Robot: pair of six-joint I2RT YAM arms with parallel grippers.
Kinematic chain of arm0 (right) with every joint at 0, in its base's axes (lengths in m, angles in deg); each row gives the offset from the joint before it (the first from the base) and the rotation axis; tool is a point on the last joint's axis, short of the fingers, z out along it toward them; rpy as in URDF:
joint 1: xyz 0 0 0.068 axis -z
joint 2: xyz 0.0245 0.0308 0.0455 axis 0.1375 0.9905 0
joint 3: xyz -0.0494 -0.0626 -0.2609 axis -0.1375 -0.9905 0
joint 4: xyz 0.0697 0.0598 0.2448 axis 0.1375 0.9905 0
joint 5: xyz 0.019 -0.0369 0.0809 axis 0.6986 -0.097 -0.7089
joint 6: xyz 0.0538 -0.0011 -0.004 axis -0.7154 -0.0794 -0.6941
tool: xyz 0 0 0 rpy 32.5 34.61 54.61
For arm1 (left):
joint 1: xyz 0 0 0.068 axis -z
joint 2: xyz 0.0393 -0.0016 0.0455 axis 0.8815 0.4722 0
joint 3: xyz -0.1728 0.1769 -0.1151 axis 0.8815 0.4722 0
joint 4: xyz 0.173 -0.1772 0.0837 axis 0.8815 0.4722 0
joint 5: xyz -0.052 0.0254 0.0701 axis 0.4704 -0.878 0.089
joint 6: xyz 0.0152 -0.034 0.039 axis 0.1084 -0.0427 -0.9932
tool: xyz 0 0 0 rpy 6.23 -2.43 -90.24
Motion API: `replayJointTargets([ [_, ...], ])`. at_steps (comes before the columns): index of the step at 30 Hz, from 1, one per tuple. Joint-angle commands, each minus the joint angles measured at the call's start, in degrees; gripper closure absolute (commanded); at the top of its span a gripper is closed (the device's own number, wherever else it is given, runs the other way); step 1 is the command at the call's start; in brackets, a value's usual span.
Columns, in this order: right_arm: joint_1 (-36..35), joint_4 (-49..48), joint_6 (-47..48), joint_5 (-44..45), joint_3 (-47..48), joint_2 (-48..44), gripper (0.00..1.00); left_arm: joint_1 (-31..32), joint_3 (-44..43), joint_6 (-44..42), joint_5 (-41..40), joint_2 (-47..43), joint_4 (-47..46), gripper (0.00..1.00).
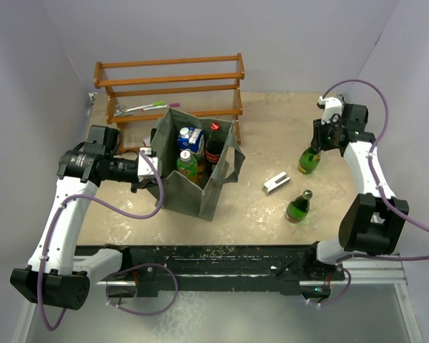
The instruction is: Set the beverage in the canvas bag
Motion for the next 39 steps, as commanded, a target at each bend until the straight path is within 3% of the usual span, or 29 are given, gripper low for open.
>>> replayJointTargets([
  [1,-1.3,0.2,0.4,-2.0,4.7,-7.2,1.0,0.1,0.3,0.5,2.8,-0.6,-0.2,0.84],
  [10,-12.9,2.0,-0.5,3.8,6.0,-14.9,1.0,0.1,0.5,0.9,3.3,-0.7,-0.3,0.84],
  [19,-19.6,9.5,-2.8,-2.4,17.9,-17.4,1.0,0.1,-1.2,1.0,2.9,-0.5,0.8,0.83],
  [34,-25.0,9.3,-6.3,-15.1,35.9,-18.4,1.0,0.1,-3.5,4.5,3.3,0.9,0.5,0.77],
  [39,-27.8,8.1,-8.0,-18.3,40.3,-15.9,1.0,0.1,-3.1,7.1,4.1,0.7,-1.6,0.63],
])
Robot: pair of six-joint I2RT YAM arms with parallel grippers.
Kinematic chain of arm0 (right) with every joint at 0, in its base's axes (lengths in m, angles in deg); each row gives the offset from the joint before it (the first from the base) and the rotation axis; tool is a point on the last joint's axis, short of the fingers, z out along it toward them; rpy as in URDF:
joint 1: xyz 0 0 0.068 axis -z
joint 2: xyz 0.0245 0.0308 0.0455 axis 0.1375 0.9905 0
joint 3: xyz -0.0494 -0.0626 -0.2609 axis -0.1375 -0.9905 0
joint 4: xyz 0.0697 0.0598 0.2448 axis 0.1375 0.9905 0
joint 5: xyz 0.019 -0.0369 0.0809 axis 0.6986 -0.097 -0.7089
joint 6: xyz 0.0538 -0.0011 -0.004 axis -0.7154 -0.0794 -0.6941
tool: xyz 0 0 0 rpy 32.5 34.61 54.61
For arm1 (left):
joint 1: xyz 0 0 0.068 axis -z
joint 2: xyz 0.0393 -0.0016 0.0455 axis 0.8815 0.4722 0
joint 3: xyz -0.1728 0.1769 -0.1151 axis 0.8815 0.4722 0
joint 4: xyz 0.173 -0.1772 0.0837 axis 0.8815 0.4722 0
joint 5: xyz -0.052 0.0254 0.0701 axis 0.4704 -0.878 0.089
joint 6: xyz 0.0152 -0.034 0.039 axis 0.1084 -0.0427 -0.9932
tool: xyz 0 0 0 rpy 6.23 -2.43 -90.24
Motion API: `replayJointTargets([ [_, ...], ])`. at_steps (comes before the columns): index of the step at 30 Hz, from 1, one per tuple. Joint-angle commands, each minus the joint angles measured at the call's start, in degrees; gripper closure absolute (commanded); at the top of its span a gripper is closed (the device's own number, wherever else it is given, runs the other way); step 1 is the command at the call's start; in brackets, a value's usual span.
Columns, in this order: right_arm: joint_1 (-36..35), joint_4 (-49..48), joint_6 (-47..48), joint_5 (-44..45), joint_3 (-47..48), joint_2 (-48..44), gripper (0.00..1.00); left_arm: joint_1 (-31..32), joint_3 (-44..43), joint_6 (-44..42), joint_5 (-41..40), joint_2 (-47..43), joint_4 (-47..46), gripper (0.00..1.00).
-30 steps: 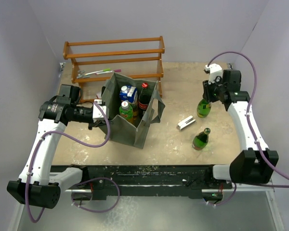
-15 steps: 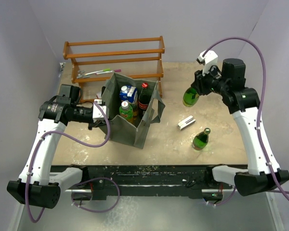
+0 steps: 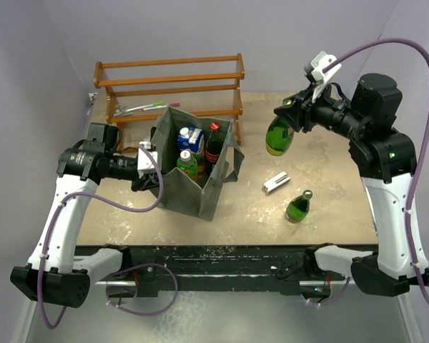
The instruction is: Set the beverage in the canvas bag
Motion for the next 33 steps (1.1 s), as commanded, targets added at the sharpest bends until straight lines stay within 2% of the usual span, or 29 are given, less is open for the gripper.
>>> replayJointTargets([
  [1,-2.8,-10.4,-2.6,-5.5,6.5,0.9,1.0,0.1,-1.5,3.1,3.4,-0.1,-1.5,0.59],
  [6,-7.4,-10.1,-3.8,-7.1,11.2,4.6,1.0,0.1,-1.3,2.2,3.2,0.1,-1.6,0.47],
  [14,-18.2,-7.0,-2.2,-3.4,22.3,13.1,1.0,0.1,-1.6,0.3,4.4,1.6,-2.3,0.38],
  [19,-23.7,-5.1,-1.7,-2.7,30.7,19.7,1.0,0.1,-2.6,0.4,5.4,2.5,-5.7,0.28],
  [21,-25.3,-5.1,-1.5,-2.7,32.3,21.8,1.0,0.1,-3.0,0.4,6.2,2.9,-7.2,0.27],
  [23,-26.7,-4.8,-1.4,-2.8,33.4,24.3,1.0,0.1,-3.1,0.7,7.5,3.3,-9.0,0.27],
  [28,-27.8,-4.1,-0.7,-3.0,32.9,27.4,1.0,0.4,-3.0,-1.2,12.2,4.5,-7.0,0.36],
  [33,-27.9,-5.4,0.6,-3.3,26.0,26.0,1.0,1.1,-2.1,-5.6,13.3,5.2,-1.9,0.57],
])
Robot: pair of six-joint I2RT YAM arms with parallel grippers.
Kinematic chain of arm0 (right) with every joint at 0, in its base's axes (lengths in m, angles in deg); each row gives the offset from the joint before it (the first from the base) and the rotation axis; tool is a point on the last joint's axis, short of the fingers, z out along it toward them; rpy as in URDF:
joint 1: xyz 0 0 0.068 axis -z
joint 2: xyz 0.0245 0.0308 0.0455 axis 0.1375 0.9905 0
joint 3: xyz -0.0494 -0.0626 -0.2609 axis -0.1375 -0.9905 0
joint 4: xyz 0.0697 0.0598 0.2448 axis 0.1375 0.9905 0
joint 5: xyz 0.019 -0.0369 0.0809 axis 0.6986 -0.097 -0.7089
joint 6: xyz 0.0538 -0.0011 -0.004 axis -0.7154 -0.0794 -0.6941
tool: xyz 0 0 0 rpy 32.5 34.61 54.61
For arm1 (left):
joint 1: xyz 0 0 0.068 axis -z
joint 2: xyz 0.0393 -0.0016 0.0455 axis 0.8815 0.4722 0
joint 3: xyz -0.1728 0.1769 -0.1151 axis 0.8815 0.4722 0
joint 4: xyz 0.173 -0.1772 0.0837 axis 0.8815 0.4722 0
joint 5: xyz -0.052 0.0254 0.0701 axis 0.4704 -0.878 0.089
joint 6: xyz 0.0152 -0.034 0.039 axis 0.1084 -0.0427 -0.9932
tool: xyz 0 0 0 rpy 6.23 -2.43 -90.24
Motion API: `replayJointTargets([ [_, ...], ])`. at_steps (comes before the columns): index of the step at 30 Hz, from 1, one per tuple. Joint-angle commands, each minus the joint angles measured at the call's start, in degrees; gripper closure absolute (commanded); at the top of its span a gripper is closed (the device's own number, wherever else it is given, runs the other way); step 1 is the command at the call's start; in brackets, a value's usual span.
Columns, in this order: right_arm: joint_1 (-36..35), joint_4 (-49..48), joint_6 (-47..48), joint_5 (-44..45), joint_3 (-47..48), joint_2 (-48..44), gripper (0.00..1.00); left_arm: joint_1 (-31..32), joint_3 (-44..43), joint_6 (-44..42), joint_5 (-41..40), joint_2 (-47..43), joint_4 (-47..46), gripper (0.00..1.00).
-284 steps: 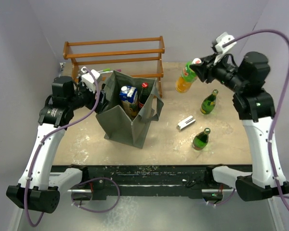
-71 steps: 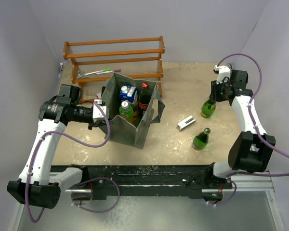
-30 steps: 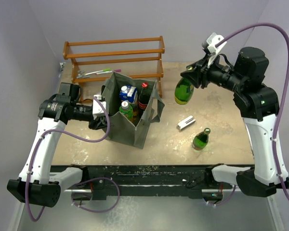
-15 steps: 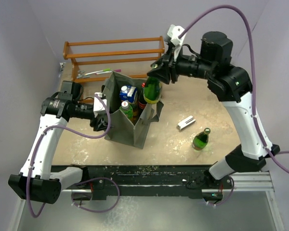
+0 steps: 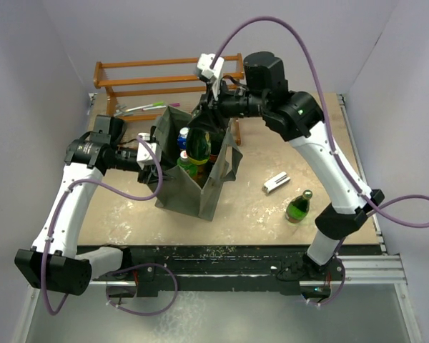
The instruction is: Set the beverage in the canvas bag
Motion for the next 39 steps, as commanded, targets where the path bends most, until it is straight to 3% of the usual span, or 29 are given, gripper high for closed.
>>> replayJointTargets([
  [1,0.0,-8.8,2.4,-0.9,-3.1,-4.5,1.0,0.8,-0.8,-6.3,5.5,0.3,5.1,0.6],
  [5,0.0,-8.6,5.0,-3.0,-8.1,-6.0,1.0,1.0,-0.4,-13.4,6.3,0.0,13.1,0.75],
  [10,0.0,-9.6,7.8,-3.4,-13.9,-9.0,1.0,1.3,0.9,-20.0,1.1,-0.1,18.9,0.88],
  [29,0.0,-10.7,15.5,0.9,-31.2,-10.1,1.0,1.8,4.2,-27.4,-2.4,4.9,23.2,0.9],
  [39,0.0,-13.3,16.7,7.9,-34.5,-6.6,1.0,1.9,3.5,-19.5,-3.2,4.2,17.6,0.88],
])
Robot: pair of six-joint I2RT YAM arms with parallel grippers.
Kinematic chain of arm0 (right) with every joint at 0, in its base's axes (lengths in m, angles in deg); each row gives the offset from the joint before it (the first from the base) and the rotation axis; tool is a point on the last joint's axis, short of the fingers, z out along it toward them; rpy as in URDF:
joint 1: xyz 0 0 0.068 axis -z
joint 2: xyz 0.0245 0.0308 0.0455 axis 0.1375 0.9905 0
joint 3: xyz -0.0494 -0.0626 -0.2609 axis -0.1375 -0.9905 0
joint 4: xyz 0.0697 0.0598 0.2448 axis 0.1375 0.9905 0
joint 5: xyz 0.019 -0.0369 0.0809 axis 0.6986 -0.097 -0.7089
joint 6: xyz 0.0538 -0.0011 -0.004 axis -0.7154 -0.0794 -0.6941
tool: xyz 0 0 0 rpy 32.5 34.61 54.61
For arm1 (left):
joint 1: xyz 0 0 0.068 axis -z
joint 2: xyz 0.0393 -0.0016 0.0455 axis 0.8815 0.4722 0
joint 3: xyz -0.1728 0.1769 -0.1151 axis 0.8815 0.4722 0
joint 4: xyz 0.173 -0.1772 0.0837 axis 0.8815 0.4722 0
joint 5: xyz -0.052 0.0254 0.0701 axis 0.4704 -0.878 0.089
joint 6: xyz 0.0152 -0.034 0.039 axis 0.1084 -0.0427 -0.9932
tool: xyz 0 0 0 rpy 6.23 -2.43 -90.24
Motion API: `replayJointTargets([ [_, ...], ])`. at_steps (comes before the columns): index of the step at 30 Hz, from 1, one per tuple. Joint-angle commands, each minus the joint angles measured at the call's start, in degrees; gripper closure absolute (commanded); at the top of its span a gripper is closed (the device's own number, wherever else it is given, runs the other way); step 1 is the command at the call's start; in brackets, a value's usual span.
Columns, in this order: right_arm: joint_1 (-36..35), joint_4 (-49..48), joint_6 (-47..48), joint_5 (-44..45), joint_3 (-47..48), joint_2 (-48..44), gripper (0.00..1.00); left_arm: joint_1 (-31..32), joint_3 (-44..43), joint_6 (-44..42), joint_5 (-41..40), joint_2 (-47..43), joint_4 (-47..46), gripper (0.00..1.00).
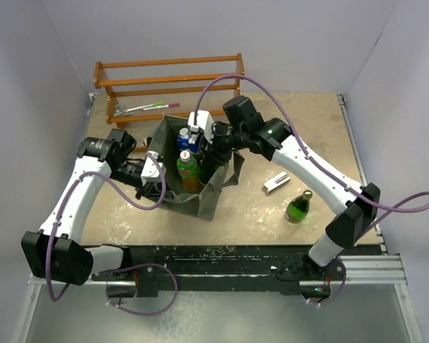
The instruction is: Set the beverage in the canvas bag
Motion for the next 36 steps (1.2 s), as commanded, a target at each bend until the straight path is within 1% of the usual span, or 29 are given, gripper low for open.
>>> replayJointTargets([
  [1,0.0,-7.7,1.8,3.3,1.5,0.7,1.0,0.6,-0.9,4.2,-0.3,-0.4,-4.4,0.88],
  [8,-0.2,-5.6,1.1,8.1,4.3,5.3,1.0,1.0,-1.7,8.4,-1.5,-1.2,-7.3,0.87],
  [14,-0.3,-7.0,0.7,9.7,1.0,5.2,1.0,1.1,-2.4,9.8,-0.5,-1.4,-8.4,0.86],
  [26,-0.7,-4.1,4.0,10.4,-0.2,8.8,1.0,1.3,-3.5,11.0,1.6,-1.3,-9.8,0.84],
  [31,-0.8,-3.8,4.7,10.7,-1.0,10.2,0.96,1.6,-3.3,11.8,1.7,-1.7,-11.0,0.83],
  [36,-0.8,-3.6,5.8,11.2,-1.8,10.4,0.88,1.8,-3.1,11.8,1.2,-1.4,-11.2,0.83],
])
